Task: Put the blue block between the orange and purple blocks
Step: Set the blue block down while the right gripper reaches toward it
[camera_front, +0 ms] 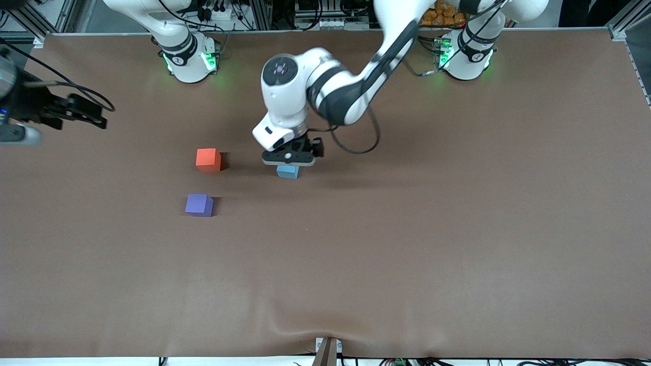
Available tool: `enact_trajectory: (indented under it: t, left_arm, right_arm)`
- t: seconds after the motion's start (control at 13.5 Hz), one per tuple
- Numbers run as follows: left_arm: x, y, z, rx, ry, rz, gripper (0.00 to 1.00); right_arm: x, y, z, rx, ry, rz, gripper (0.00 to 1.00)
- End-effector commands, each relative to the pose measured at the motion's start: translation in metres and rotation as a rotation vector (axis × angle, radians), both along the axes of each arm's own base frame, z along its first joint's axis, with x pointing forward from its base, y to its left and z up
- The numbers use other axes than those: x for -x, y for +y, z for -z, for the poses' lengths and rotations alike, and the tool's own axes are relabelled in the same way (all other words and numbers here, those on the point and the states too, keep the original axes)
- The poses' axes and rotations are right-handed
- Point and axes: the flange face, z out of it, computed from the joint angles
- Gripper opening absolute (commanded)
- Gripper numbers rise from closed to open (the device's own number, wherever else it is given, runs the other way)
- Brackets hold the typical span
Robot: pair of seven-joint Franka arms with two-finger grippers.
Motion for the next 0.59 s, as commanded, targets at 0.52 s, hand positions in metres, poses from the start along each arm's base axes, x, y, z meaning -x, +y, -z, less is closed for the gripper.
enact_trajectory:
  t: [0.52]
  left_arm:
    - [-0.104, 0.382, -0.241, -0.013, 0.113, -0.184, 1.00]
  right_arm:
    - [0.000, 0.147, 0.087, 0.014, 0.038, -0.010, 1.00]
